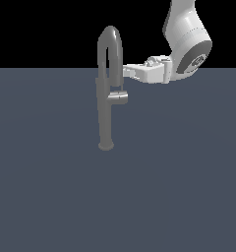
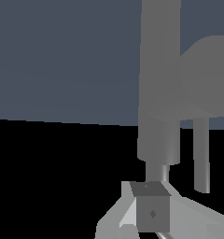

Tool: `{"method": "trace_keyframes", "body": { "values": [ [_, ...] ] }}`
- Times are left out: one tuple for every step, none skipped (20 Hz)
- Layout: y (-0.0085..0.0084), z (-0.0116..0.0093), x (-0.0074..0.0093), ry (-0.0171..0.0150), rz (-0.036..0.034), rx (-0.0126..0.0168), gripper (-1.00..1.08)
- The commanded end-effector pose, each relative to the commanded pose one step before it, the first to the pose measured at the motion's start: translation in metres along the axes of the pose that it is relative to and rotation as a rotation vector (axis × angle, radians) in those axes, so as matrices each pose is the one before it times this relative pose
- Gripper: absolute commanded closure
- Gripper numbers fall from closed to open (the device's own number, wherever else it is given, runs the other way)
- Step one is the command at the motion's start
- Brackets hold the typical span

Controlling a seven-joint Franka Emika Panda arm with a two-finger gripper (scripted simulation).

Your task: Turn on the faucet by rotating a designated handle.

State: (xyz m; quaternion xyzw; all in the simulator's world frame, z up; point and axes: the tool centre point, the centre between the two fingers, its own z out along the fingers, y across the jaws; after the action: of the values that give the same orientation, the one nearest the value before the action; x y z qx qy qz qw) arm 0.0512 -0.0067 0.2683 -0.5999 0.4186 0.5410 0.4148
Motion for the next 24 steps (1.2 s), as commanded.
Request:
{"method": "trace_keyframes", "body": {
  "values": [
    [-0.00296, 0.00076, 0.00872, -0.03156, 0.02219, 0.02543, 1.08],
    [-0.00076, 0.00025, 0.00277, -0.00917, 0.00670, 0.00742, 1.08],
    [-0.00064, 0.00024, 0.00235, -0.00777, 0.00567, 0.00629, 1.08],
    [-0.00052, 0.00020, 0.00194, -0.00638, 0.00466, 0.00517, 1.08],
    [-0.00041, 0.00015, 0.00152, -0.00498, 0.00364, 0.00404, 1.08],
    [-0.00029, 0.00013, 0.00108, -0.00354, 0.00258, 0.00287, 1.08],
    [-0.00018, 0.00007, 0.00066, -0.00214, 0.00156, 0.00174, 1.08],
    [-0.00006, 0.00006, 0.00019, -0.00066, 0.00048, 0.00054, 1.08],
    [0.00000, 0.00000, 0.00000, 0.00000, 0.00000, 0.00000, 1.08],
    [0.00000, 0.00000, 0.00000, 0.00000, 0.00000, 0.00000, 1.08],
    [0.00000, 0.00000, 0.00000, 0.00000, 0.00000, 0.00000, 1.08],
    [0.00020, -0.00008, 0.00016, 0.00052, 0.00004, -0.00066, 1.08],
    [0.00229, 0.00029, -0.00107, 0.00000, 0.00000, 0.00000, 1.08],
    [0.00234, -0.00008, -0.00089, -0.00052, 0.00018, 0.00042, 1.08],
    [0.00235, 0.00030, -0.00109, 0.00000, 0.00000, 0.00000, 1.08],
    [0.00241, -0.00016, -0.00088, -0.00063, 0.00021, 0.00052, 1.08],
    [0.00240, 0.00030, -0.00112, 0.00000, 0.00000, 0.00000, 1.08],
    [0.00246, -0.00016, -0.00090, -0.00063, 0.00022, 0.00052, 1.08],
    [0.00246, 0.00030, -0.00114, 0.00000, 0.00000, 0.00000, 1.08],
    [0.00251, -0.00016, -0.00093, -0.00063, 0.00023, 0.00052, 1.08],
    [0.00252, 0.00030, -0.00117, 0.00000, 0.00000, 0.00000, 1.08],
    [0.00257, -0.00016, -0.00095, -0.00062, 0.00024, 0.00052, 1.08],
    [0.00258, 0.00029, -0.00120, 0.00000, 0.00000, 0.00000, 1.08],
    [0.00000, 0.00000, 0.00000, 0.00000, 0.00000, 0.00000, 1.08]
  ]
}}
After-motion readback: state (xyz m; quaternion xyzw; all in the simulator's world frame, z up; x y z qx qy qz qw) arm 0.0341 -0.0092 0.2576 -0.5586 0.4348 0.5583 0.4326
